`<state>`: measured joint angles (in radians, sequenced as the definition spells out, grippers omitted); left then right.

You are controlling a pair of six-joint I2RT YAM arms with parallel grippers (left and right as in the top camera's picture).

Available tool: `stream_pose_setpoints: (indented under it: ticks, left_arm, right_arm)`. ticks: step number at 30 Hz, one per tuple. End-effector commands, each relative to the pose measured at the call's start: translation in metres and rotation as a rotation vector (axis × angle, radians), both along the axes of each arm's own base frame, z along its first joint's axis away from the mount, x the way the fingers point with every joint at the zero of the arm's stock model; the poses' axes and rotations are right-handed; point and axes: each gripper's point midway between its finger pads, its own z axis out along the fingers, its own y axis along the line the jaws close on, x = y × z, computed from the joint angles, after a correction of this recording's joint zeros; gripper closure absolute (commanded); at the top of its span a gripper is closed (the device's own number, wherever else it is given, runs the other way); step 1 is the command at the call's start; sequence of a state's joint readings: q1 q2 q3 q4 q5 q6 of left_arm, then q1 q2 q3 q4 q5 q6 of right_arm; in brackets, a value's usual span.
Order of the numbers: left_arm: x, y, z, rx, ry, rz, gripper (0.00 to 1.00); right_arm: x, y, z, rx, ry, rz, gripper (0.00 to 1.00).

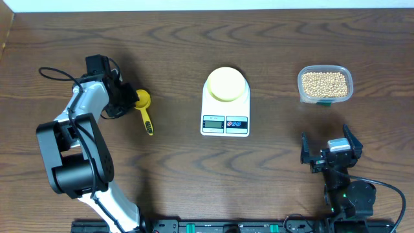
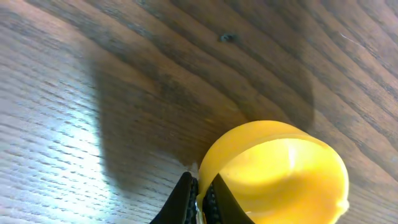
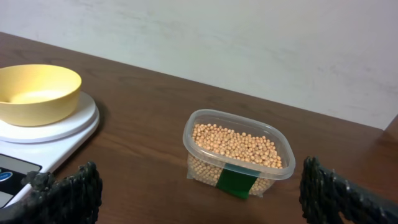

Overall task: Scoop item into bowl and weigh 50g on scale
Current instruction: 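Grasp the yellow scoop's cup rim with the left gripper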

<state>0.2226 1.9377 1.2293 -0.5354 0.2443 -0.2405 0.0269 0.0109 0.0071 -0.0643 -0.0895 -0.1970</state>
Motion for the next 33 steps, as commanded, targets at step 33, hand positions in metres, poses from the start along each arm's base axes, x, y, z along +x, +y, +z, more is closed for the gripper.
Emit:
stream_pose_setpoints:
  ticks: [33]
  left_arm:
    - [0.005, 0.011, -0.012, 0.094, -0.039, -0.097, 0.70]
  right_arm:
    - [0.000, 0.001, 0.000, -0.010, -0.001, 0.006, 0.01]
